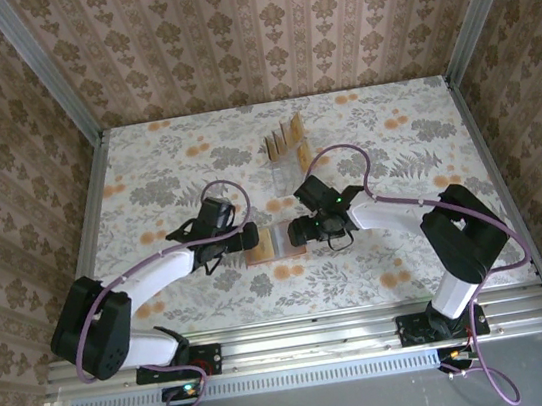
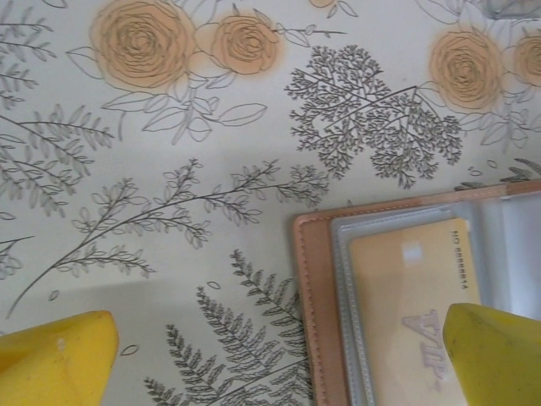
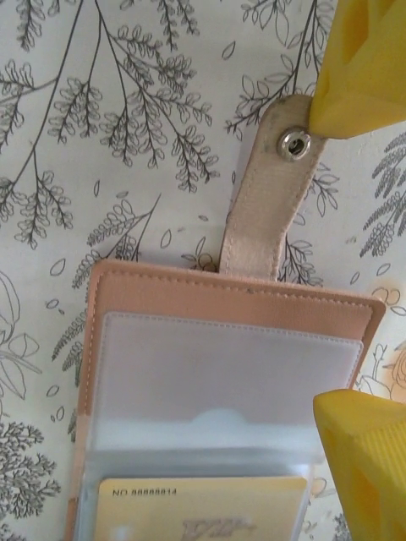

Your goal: Put the credit cards into the card holder

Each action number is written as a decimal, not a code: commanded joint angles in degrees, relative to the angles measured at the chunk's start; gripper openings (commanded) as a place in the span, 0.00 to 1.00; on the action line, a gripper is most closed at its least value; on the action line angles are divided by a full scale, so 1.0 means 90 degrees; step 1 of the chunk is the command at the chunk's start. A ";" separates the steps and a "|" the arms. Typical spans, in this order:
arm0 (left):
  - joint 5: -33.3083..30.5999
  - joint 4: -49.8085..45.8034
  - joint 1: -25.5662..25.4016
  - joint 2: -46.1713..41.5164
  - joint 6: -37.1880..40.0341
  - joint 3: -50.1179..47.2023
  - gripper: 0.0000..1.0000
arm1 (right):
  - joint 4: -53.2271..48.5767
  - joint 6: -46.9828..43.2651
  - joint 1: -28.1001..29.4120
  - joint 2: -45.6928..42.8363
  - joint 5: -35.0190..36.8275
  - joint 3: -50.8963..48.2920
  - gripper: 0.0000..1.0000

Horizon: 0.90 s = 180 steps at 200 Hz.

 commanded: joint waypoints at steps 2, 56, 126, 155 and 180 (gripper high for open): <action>0.0364 0.0324 0.0066 -0.0080 0.0027 -0.0098 1.00 | -0.0093 -0.0065 0.0002 -0.0010 0.0415 -0.0025 0.82; 0.0790 0.0821 0.0066 0.0110 -0.0082 -0.0203 1.00 | -0.0257 -0.0171 0.0247 0.0539 0.0950 0.0343 0.81; 0.1142 0.1372 0.0027 0.0602 -0.0315 -0.0218 1.00 | -0.0433 -0.0103 0.0485 0.0941 0.1377 0.0494 0.80; 0.1094 0.1377 -0.0036 0.0735 -0.0352 -0.0229 1.00 | -0.0425 -0.0060 0.0527 0.0988 0.1363 0.0498 0.79; 0.1063 0.1385 -0.0088 0.0849 -0.0386 -0.0227 1.00 | -0.0413 -0.0022 0.0540 0.1022 0.1332 0.0499 0.79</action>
